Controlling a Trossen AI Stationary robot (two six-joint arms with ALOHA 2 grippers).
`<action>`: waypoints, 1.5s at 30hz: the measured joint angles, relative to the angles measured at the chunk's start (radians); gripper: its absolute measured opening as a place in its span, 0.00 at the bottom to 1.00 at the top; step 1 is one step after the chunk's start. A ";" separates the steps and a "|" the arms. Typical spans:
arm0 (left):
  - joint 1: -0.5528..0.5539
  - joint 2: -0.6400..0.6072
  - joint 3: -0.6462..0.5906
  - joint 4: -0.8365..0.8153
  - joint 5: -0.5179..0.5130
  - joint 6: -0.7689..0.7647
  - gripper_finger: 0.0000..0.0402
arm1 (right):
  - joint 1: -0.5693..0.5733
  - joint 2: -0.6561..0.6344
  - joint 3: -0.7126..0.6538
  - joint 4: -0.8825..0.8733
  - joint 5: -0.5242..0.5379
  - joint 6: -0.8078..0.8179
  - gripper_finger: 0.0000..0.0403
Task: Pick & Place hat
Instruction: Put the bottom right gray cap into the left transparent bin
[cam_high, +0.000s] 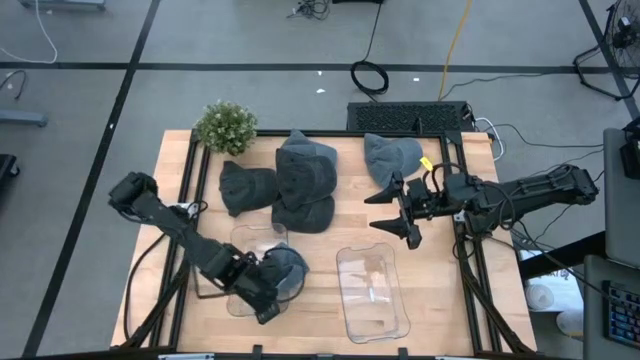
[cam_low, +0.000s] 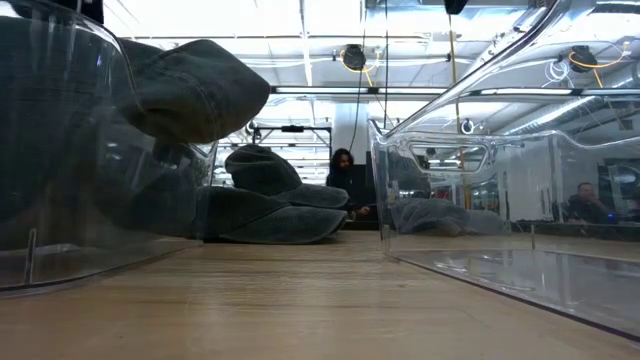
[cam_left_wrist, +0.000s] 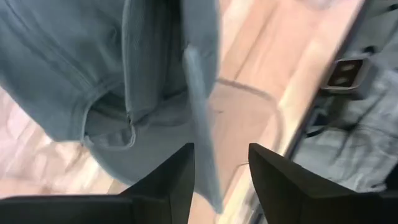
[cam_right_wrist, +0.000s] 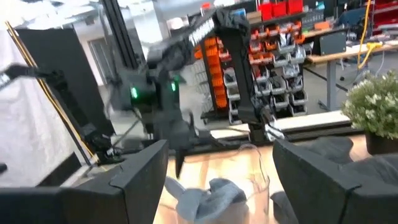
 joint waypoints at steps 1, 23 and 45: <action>0.007 0.016 0.000 -0.006 0.014 -0.004 0.39 | 0.000 0.000 0.000 0.010 0.000 0.000 0.69; 0.096 0.080 0.000 -0.174 0.046 0.011 0.39 | 0.000 0.000 -0.002 0.017 -0.005 -0.008 0.69; -0.140 -0.308 -0.028 0.094 -0.661 -0.017 0.02 | 0.000 0.000 -0.002 0.016 -0.005 -0.005 0.69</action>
